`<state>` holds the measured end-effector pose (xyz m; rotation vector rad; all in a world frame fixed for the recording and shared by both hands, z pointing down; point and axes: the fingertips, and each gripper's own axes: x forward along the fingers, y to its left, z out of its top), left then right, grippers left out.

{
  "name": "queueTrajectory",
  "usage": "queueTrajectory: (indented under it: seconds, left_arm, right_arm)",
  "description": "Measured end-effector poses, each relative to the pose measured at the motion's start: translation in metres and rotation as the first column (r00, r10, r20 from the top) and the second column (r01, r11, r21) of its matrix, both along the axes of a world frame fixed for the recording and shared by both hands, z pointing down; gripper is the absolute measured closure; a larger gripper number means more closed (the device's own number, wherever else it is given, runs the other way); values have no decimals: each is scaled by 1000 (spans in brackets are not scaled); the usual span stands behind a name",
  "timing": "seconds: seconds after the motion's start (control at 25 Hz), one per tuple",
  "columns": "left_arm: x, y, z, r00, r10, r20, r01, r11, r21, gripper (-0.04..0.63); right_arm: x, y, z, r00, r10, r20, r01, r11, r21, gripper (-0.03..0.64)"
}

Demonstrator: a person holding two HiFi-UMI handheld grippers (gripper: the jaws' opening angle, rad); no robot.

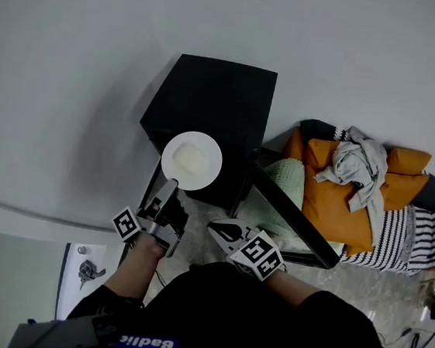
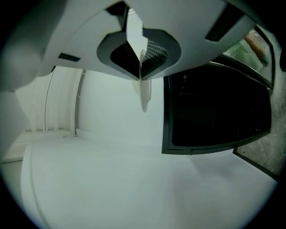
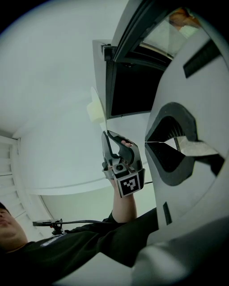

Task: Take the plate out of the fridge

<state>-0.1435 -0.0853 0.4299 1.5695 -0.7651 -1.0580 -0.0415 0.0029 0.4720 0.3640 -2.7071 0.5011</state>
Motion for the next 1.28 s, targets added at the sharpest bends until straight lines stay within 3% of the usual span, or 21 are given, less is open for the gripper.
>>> queueTrajectory:
  seconds: [0.76, 1.28]
  left_arm:
    - [-2, -83, 2, 998, -68, -15, 68, 998, -19, 575]
    - [5, -112, 20, 997, -76, 8, 76, 995, -66, 574]
  right_arm:
    - [11, -16, 8, 999, 37, -26, -37, 999, -15, 604]
    - [19, -28, 13, 998, 53, -29, -54, 998, -38, 604]
